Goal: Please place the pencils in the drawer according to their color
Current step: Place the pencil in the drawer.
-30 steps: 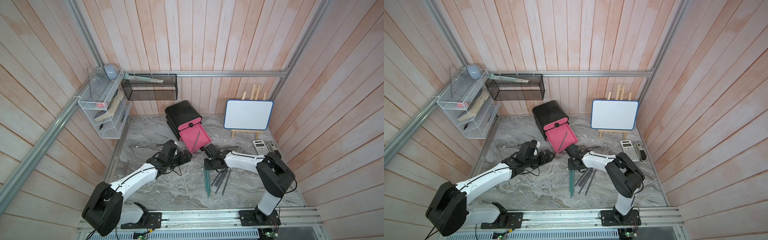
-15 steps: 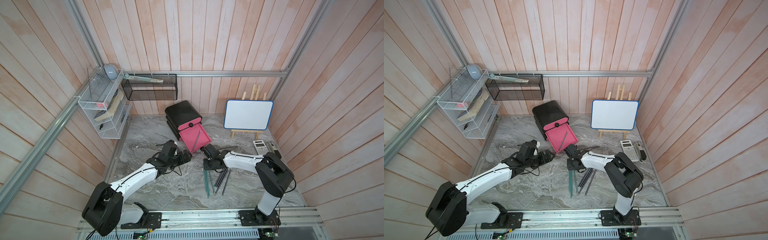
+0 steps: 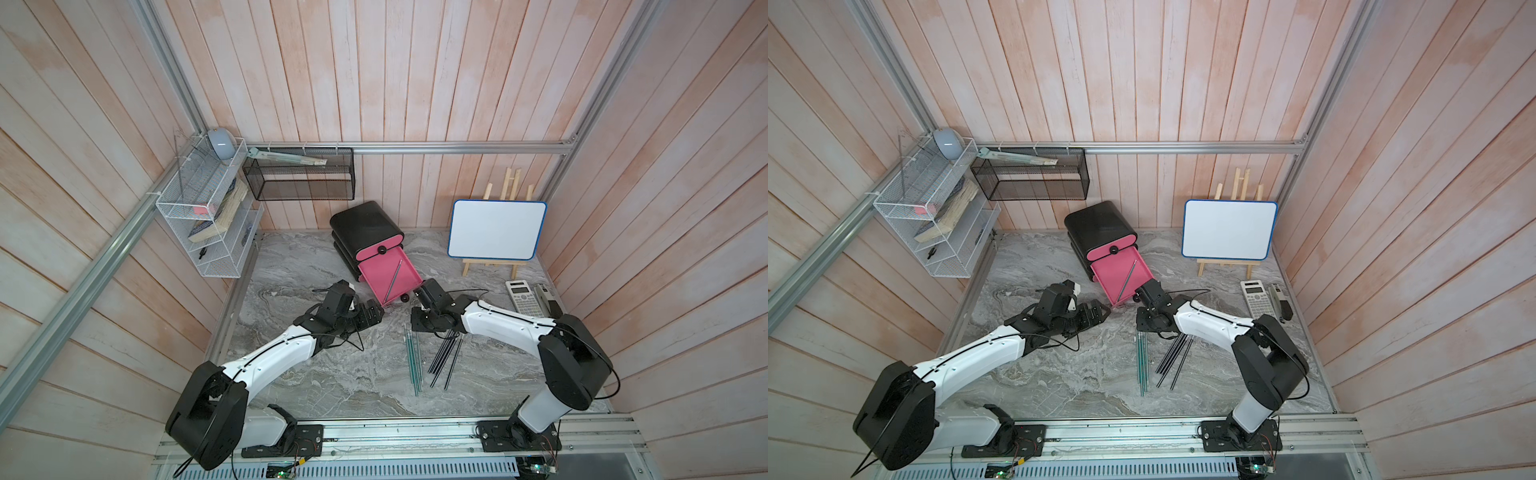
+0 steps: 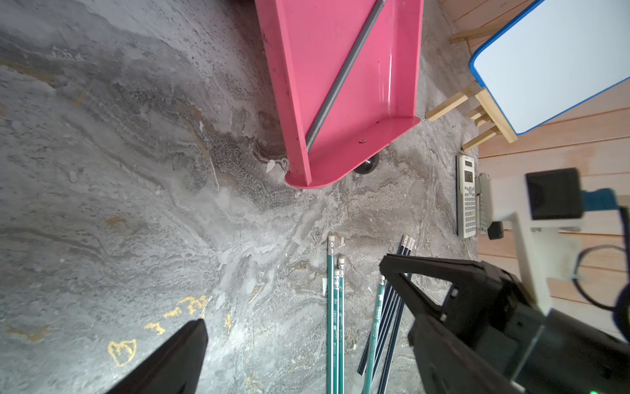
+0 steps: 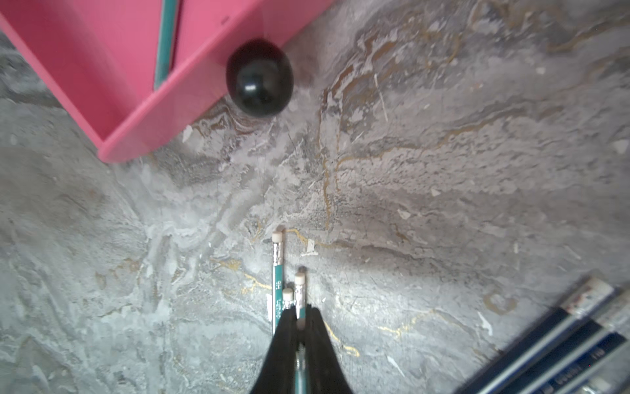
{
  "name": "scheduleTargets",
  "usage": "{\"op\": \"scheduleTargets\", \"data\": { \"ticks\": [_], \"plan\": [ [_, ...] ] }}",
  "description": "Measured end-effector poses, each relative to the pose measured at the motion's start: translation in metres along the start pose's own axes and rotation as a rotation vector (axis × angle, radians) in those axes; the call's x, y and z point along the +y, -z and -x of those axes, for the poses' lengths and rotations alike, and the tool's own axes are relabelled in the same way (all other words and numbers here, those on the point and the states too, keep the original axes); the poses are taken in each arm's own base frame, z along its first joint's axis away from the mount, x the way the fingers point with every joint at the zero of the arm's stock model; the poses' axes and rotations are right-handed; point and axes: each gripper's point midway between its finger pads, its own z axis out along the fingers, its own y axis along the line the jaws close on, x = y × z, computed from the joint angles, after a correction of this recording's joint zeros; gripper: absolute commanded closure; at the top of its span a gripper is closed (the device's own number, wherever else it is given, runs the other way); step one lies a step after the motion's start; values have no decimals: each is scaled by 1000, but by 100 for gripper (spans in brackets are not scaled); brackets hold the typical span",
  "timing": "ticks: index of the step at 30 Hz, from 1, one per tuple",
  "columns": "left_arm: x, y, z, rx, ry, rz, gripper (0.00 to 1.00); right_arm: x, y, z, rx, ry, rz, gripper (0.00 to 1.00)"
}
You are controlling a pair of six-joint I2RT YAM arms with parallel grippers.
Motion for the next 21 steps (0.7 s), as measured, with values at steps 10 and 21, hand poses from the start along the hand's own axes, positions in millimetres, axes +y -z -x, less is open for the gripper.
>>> {"op": "scheduleTargets", "data": {
  "ticks": [10, 21],
  "plan": [
    [-17, -2, 17, -23, -4, -22, 0, -11, 27, 43, -97, -132, 72, 100],
    [-25, -3, 45, -64, 14, -28, 0, 16, 51, 122, -245, -272, 270, 100]
  ]
}}
